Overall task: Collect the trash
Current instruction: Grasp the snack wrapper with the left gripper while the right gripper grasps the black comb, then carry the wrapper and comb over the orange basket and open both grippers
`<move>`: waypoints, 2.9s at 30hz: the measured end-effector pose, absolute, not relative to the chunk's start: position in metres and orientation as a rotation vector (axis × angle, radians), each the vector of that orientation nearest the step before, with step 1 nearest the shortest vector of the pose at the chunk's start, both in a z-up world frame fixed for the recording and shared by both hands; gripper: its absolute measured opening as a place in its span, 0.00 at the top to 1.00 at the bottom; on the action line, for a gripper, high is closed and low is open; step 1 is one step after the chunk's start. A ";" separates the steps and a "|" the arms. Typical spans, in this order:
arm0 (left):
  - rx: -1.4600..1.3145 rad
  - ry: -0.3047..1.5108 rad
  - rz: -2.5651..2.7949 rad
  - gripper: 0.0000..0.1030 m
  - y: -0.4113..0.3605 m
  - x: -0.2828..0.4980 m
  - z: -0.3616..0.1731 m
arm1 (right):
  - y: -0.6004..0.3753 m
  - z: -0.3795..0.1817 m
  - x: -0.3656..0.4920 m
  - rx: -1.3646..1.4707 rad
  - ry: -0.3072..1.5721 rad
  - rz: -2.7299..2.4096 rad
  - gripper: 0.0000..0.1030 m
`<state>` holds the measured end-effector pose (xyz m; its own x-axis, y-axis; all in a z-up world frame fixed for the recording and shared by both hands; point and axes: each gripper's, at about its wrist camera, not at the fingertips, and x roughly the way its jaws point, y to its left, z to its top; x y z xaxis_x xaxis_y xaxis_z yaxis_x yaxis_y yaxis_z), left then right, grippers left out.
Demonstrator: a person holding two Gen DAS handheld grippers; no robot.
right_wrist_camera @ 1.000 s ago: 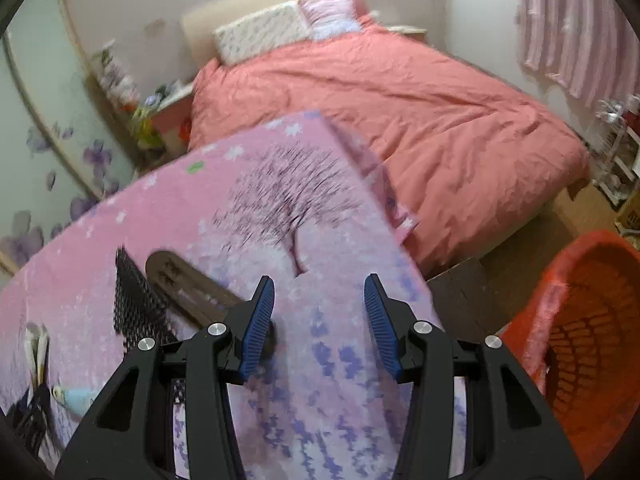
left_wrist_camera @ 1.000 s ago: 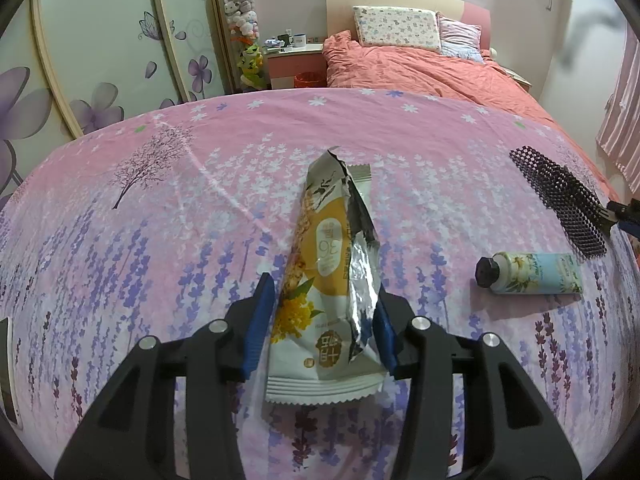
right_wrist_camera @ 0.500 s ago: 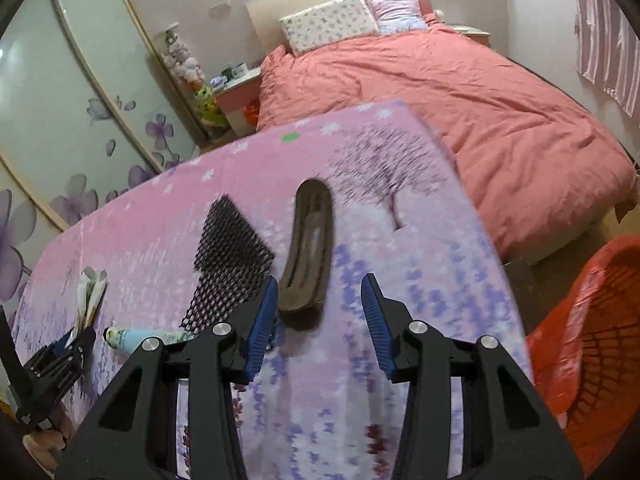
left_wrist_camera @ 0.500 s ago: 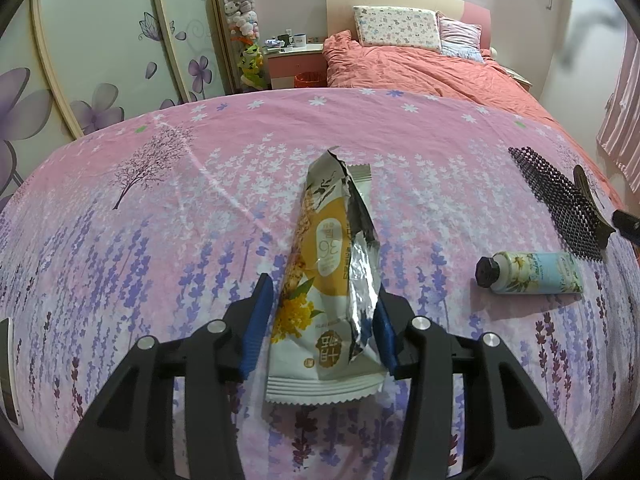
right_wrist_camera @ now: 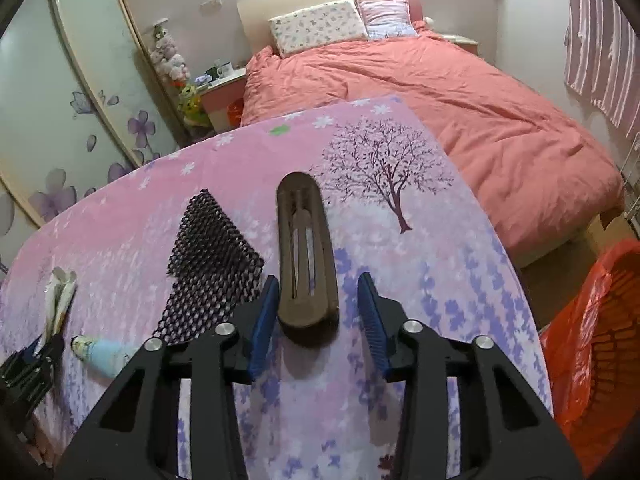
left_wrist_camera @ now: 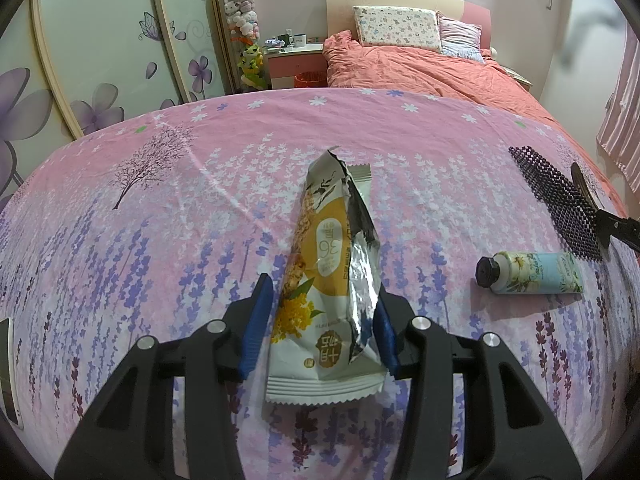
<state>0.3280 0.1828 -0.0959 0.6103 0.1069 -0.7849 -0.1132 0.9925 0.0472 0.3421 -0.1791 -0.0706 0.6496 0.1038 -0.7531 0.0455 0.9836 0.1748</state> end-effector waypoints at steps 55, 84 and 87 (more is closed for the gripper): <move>0.007 0.679 -0.079 0.64 0.085 0.240 0.015 | -0.242 0.020 0.171 0.169 0.597 -0.001 0.71; 0.097 0.639 -0.455 0.64 -0.128 0.191 0.038 | -0.343 0.019 0.116 0.267 0.511 -0.194 0.71; 0.101 0.650 -0.509 0.64 -0.156 0.189 0.032 | -0.354 0.016 0.116 0.281 0.512 -0.210 0.71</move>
